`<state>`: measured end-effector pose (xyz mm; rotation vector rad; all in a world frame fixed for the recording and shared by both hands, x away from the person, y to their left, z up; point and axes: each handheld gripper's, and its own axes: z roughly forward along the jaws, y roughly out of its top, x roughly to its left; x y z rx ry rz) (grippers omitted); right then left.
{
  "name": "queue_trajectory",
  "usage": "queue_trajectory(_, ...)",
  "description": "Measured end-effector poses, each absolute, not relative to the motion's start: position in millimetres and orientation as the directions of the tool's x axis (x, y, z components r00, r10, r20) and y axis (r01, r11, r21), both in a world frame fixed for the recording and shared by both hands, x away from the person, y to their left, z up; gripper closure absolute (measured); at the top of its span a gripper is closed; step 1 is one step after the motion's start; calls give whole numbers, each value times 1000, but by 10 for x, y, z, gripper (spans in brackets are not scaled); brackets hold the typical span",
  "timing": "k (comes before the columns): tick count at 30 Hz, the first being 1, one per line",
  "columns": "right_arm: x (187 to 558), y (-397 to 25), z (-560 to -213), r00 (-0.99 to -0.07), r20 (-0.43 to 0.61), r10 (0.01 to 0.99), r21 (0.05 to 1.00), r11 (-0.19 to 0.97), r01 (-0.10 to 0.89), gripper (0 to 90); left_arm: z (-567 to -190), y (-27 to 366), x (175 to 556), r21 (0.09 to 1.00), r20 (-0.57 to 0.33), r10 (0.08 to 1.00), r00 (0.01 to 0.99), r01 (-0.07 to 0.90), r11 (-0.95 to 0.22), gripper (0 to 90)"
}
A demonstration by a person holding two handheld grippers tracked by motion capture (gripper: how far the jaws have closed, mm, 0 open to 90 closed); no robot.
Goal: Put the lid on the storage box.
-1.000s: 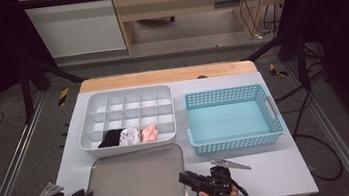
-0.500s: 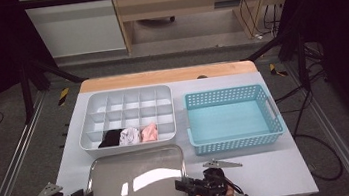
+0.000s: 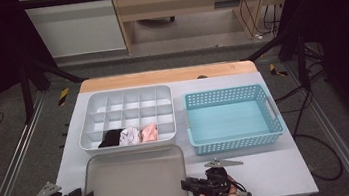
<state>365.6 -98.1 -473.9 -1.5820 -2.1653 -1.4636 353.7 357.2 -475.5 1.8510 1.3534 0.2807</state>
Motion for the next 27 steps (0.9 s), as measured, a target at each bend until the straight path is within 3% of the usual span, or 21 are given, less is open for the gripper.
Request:
queue_trajectory(18,3664,-974,-4743,-447,545,709,634,1,774,720,-4659,3561,3501,713,-290,880,376,698,-63,531)
queue_trajectory(27,3657,-979,-4601,-452,527,720,650,1,760,747,-4454,3542,3441,771,-274,891,362,637,-22,605)
